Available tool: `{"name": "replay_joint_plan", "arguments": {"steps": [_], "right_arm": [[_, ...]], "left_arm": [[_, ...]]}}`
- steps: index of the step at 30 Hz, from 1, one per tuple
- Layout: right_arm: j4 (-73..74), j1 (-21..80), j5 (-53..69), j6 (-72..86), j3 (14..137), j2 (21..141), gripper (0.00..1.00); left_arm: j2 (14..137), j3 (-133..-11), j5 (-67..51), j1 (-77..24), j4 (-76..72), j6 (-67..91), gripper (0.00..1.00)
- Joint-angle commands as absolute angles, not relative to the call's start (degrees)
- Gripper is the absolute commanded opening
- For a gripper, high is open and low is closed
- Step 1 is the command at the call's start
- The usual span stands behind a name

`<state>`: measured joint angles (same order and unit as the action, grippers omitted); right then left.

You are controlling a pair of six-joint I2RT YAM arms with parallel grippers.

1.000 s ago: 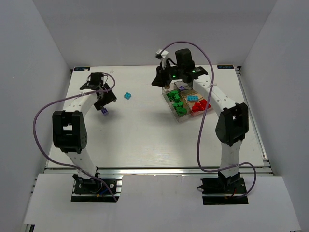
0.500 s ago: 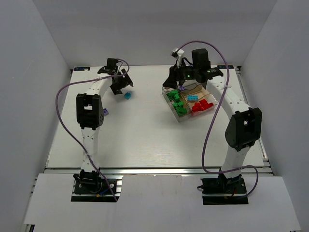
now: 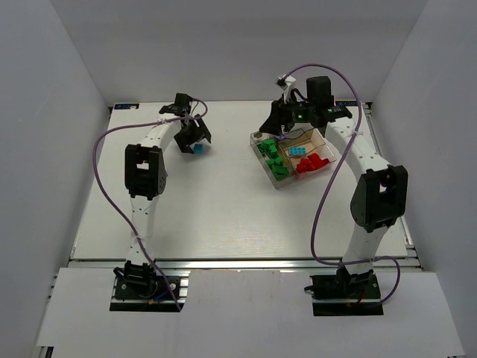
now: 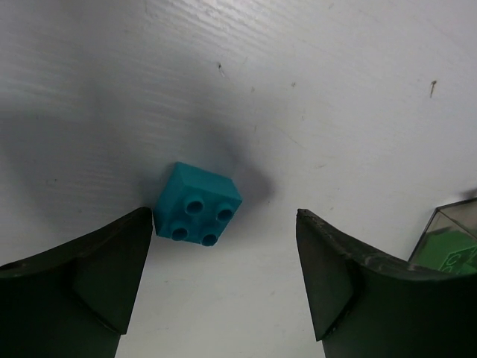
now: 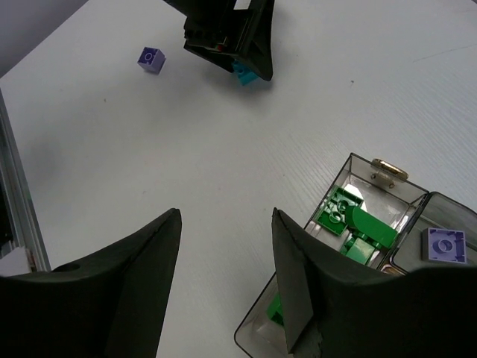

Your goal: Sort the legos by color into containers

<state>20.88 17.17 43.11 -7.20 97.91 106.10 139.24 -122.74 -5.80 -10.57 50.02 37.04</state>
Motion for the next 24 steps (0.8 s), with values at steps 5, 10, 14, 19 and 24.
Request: {"name": "replay_joint_plan", "arguments": {"steps": [5, 10, 14, 19, 24], "right_arm": [[18.19, 15.91, 45.26, -5.01, 96.51, 102.66, 0.58], [18.02, 15.56, 45.35, -4.92, 95.01, 101.69, 0.58], [17.84, 15.21, 45.44, -4.92, 93.78, 100.81, 0.58], [17.75, 15.12, 45.53, -4.83, 92.99, 100.02, 0.57], [17.84, 14.94, 45.7, -5.1, 92.46, 99.58, 0.57]], "left_arm": [[140.62, -125.33, -2.21, -12.65, 53.87, 34.72, 0.81], [141.94, -126.56, 2.28, -12.66, 54.32, 33.22, 0.72], [142.73, -127.96, 3.95, -12.66, 54.4, 32.08, 0.62], [142.47, -127.44, 3.87, -12.66, 53.35, 30.76, 0.42], [139.66, -124.81, -2.35, -13.18, 47.38, 27.6, 0.19]]}}
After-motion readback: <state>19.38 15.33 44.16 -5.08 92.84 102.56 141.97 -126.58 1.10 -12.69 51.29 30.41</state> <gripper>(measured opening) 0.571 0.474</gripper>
